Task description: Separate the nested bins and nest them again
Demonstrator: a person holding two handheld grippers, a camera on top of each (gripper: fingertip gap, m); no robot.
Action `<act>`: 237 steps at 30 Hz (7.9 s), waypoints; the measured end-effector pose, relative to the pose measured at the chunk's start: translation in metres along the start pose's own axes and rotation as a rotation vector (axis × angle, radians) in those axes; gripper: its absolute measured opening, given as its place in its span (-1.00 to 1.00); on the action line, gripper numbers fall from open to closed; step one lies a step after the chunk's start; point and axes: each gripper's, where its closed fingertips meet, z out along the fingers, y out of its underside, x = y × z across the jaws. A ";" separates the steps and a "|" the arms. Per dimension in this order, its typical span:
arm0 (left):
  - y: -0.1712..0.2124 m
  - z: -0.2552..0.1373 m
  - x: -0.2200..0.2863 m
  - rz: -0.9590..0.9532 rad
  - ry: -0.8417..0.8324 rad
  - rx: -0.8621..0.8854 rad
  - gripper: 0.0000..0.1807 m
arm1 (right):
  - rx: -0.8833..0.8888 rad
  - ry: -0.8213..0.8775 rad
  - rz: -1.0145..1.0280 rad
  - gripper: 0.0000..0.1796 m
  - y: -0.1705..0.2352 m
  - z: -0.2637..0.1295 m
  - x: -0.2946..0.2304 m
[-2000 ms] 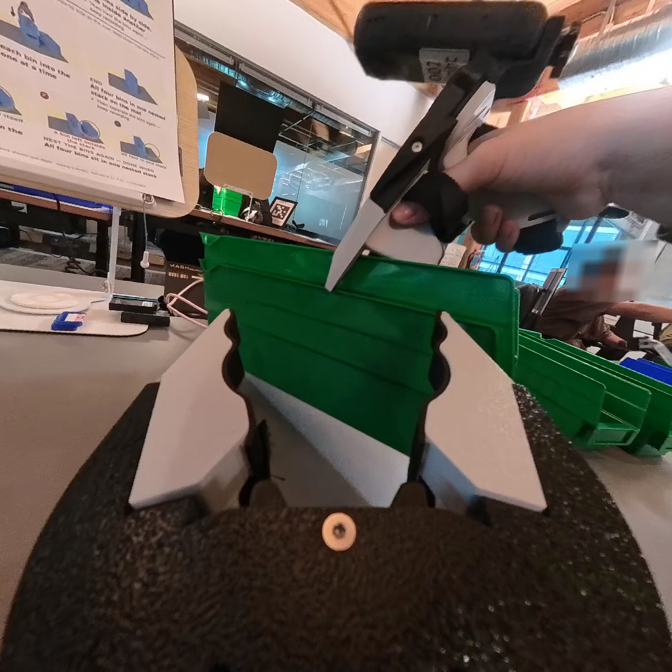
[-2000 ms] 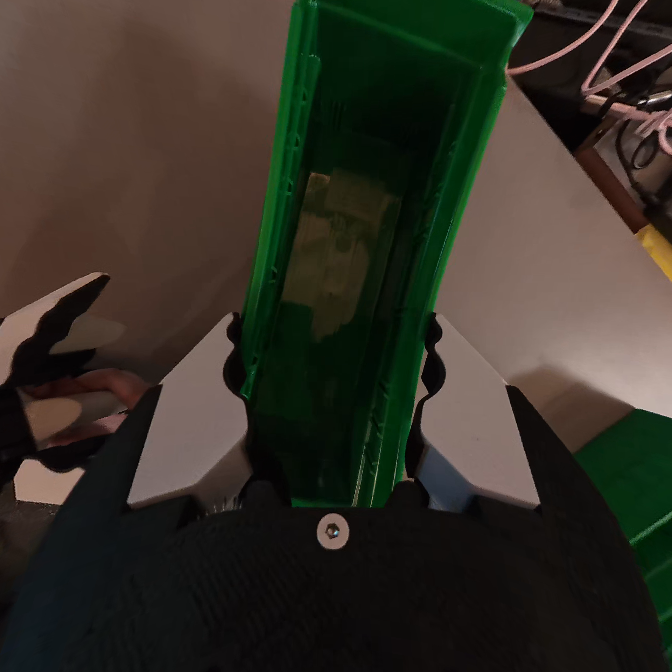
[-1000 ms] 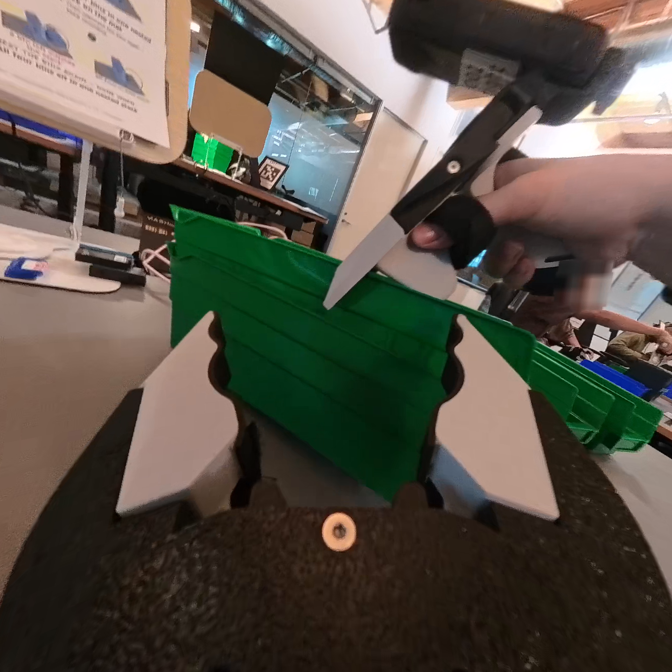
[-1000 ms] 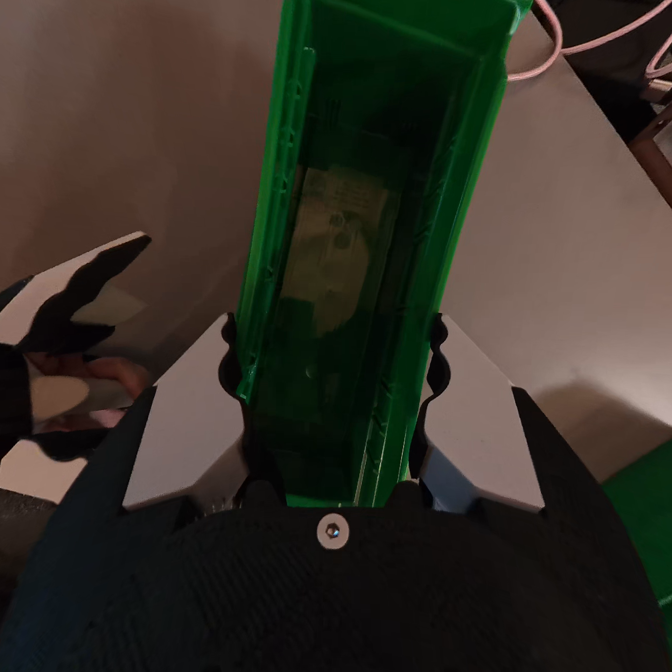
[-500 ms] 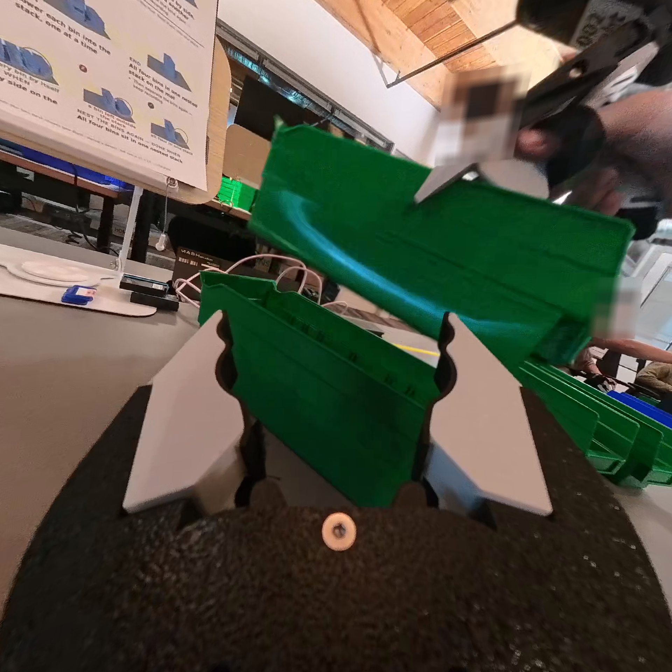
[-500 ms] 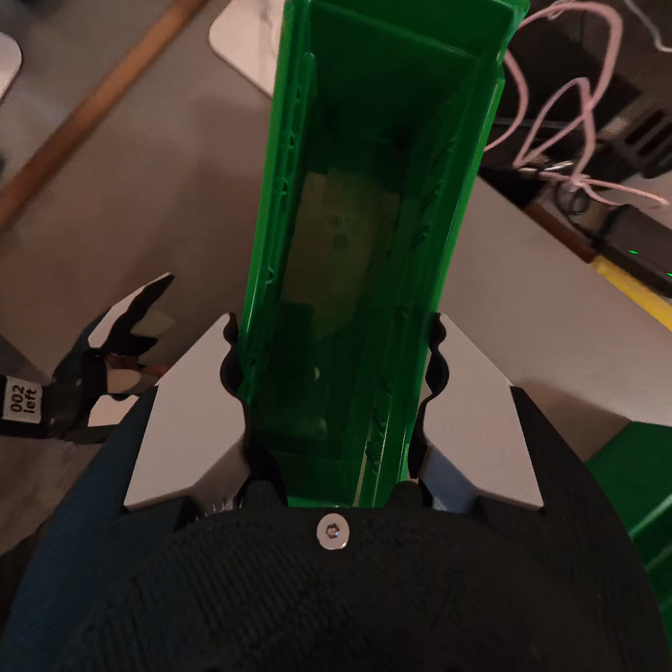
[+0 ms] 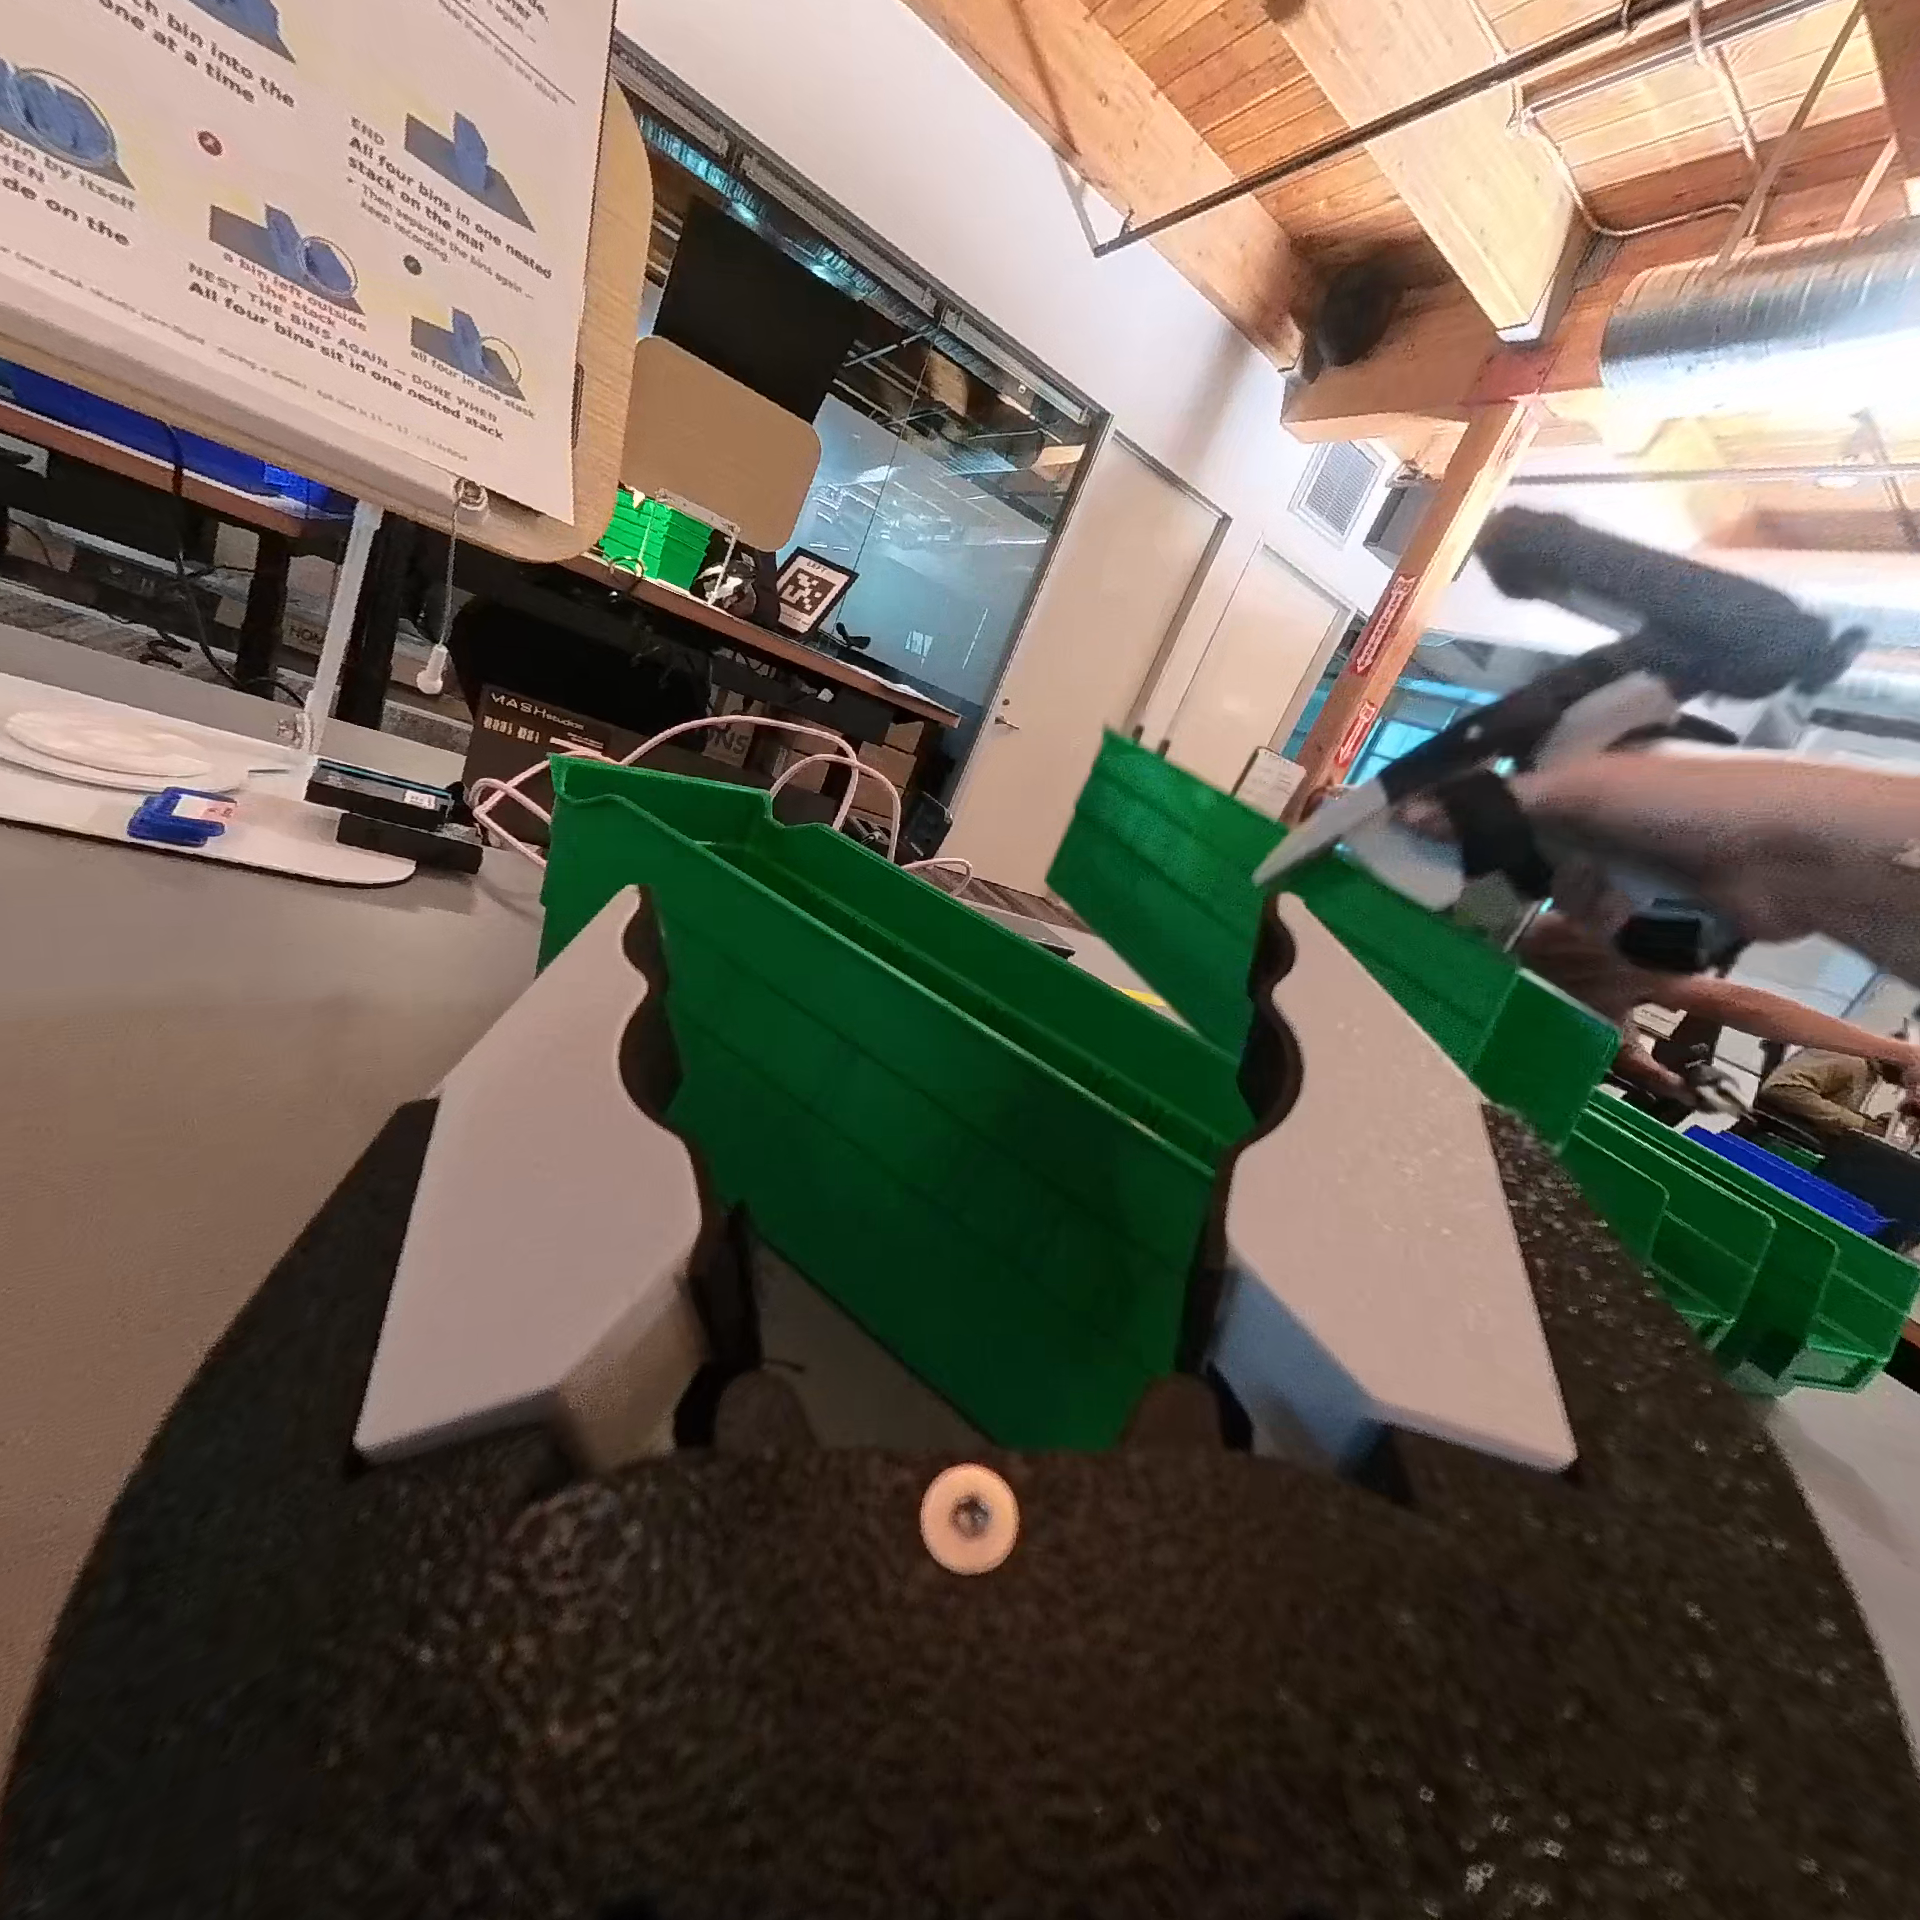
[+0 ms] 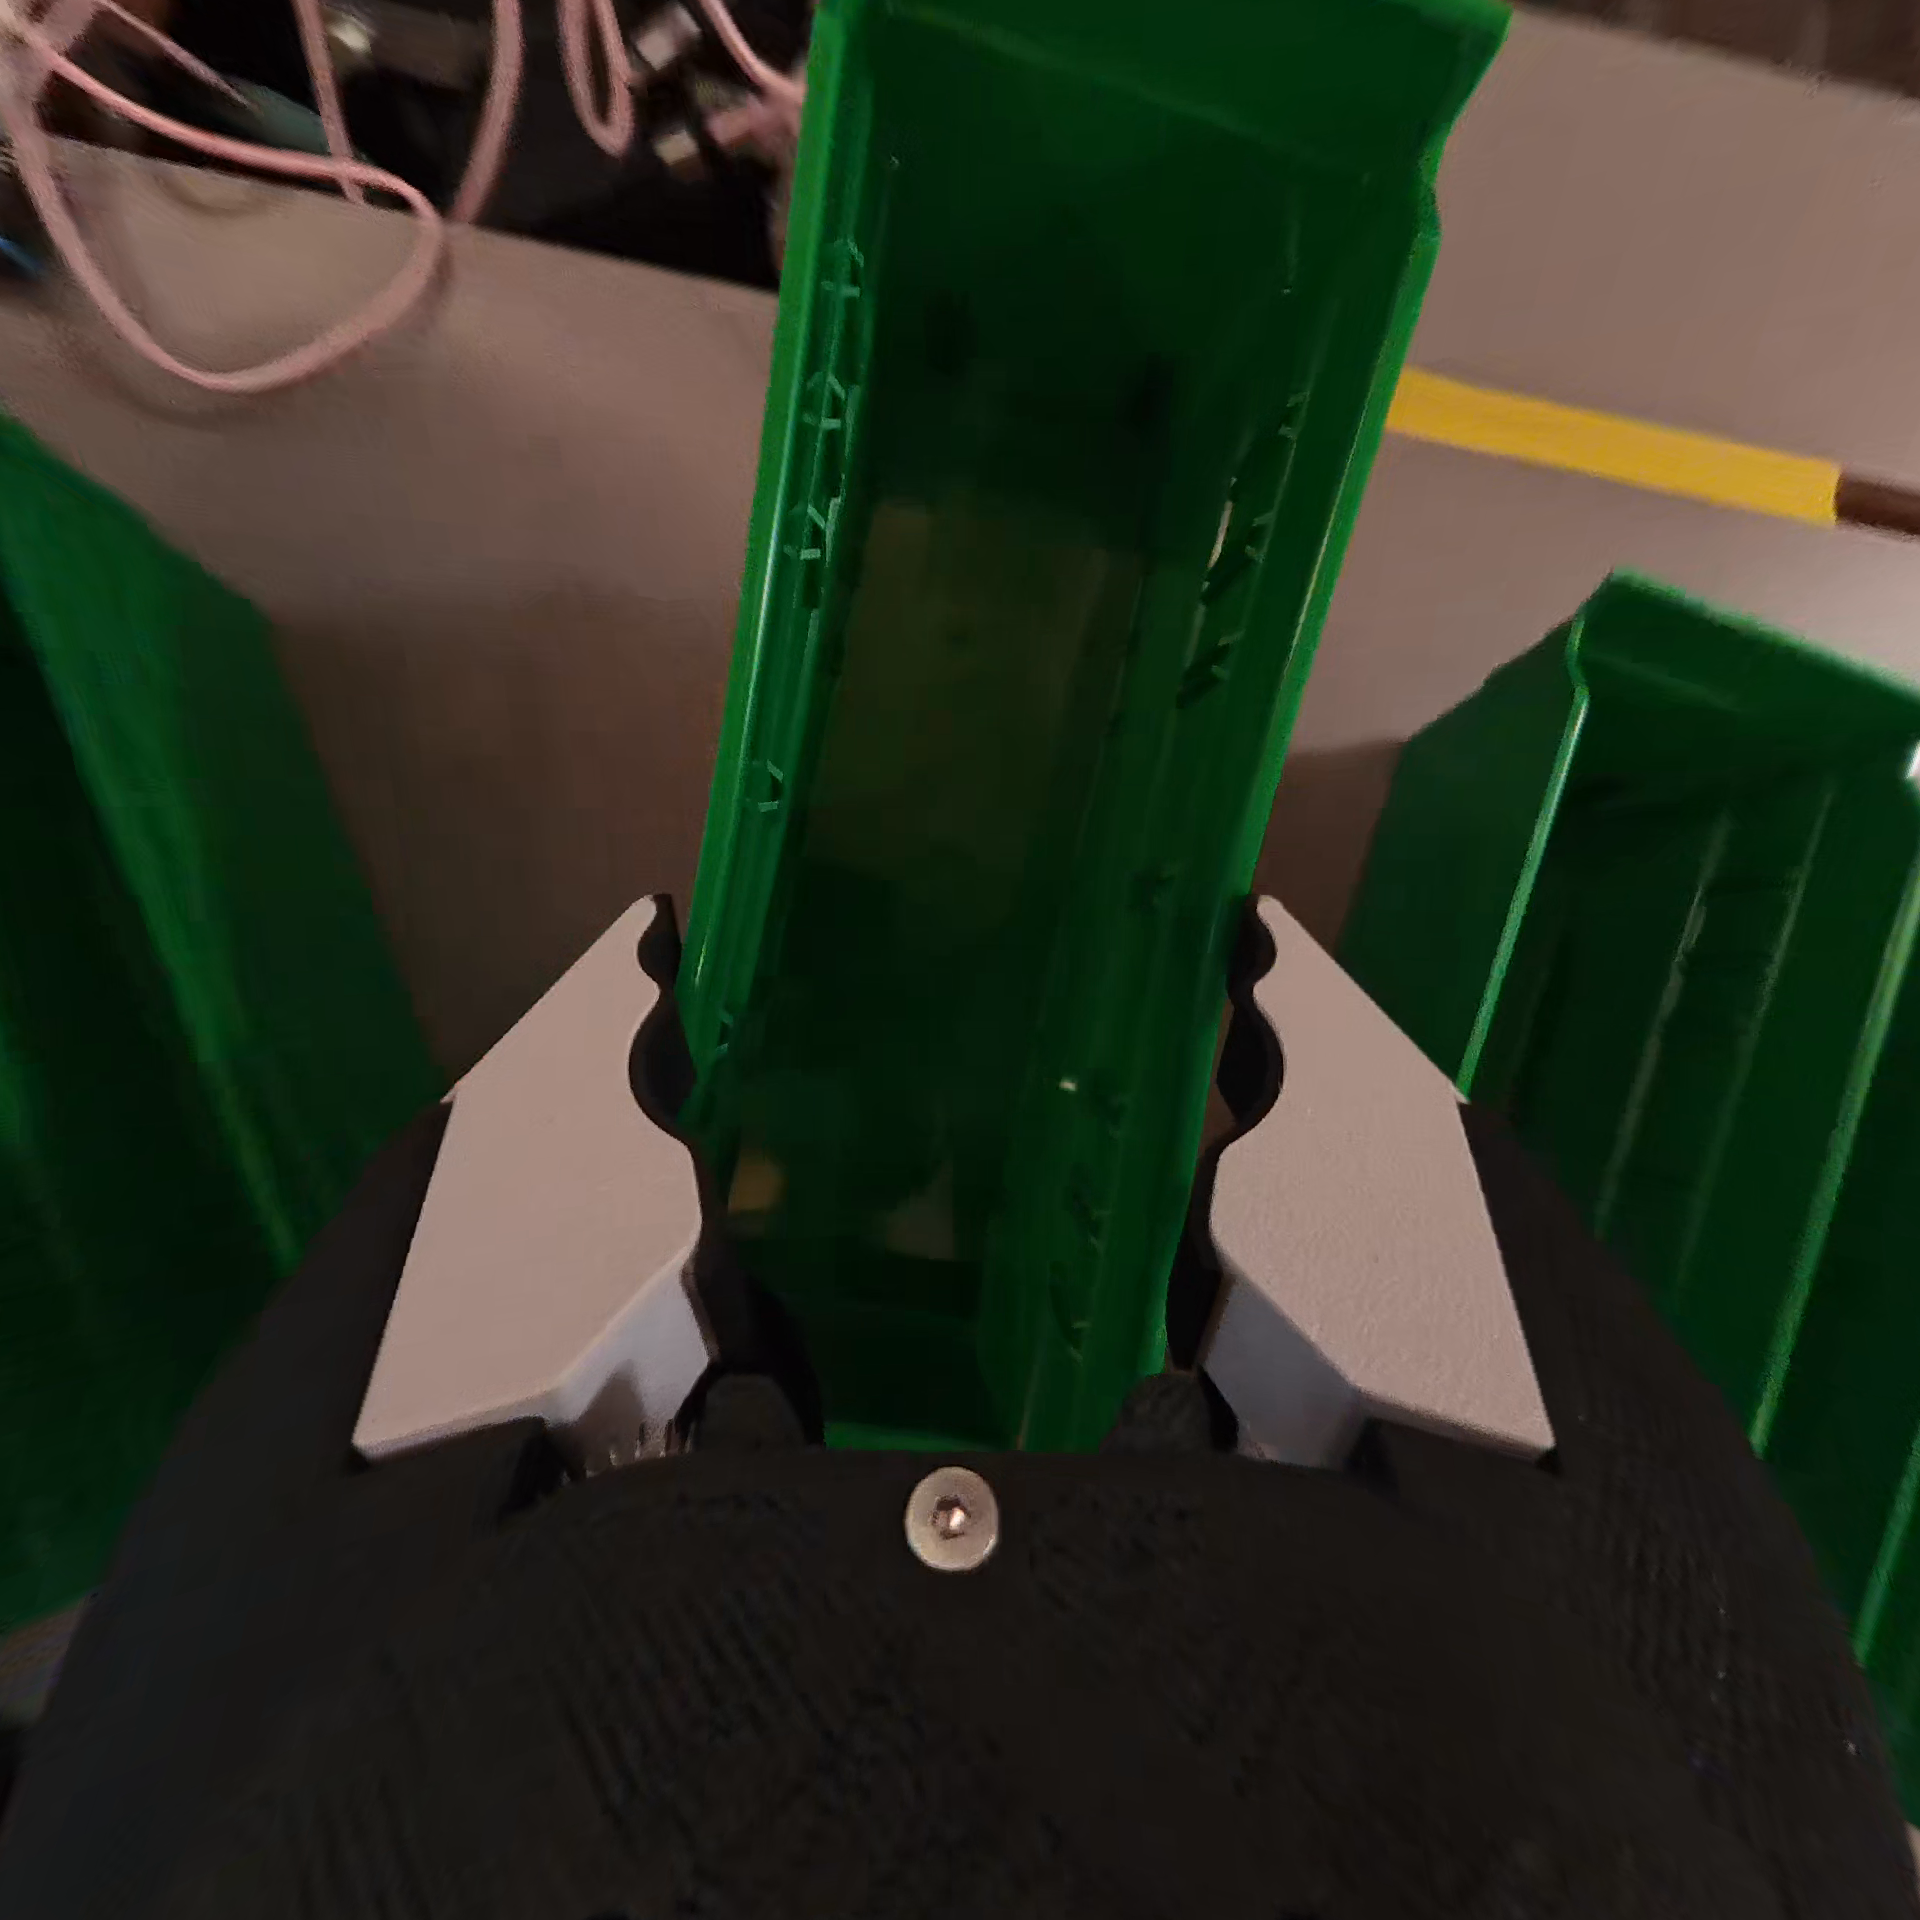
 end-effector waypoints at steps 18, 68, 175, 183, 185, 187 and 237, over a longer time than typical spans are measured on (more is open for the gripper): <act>0.006 0.004 0.000 -0.007 0.004 -0.031 0.21 | 0.161 -0.366 -0.152 0.42 -0.012 -0.010 -0.072; -0.007 -0.006 -0.002 0.004 0.001 0.037 0.11 | 0.898 -0.621 -0.150 -0.64 -0.008 -0.126 -0.135; 0.050 0.126 0.022 -0.027 -0.340 -1.310 0.33 | 1.641 0.034 -0.169 -0.47 0.113 -0.183 0.154; 0.063 0.121 0.019 0.035 -0.369 -1.366 0.31 | 1.634 0.020 -0.165 -0.46 0.112 -0.182 0.153; 0.066 0.120 0.019 0.037 -0.372 -1.379 0.31 | 1.632 0.017 -0.165 -0.46 0.111 -0.181 0.153; 0.071 0.117 0.017 0.044 -0.378 -1.397 0.31 | 1.630 0.015 -0.164 -0.47 0.111 -0.181 0.152; 0.291 0.227 0.313 0.072 -0.121 -1.600 0.77 | 1.715 0.451 0.104 -0.35 0.168 -0.210 0.291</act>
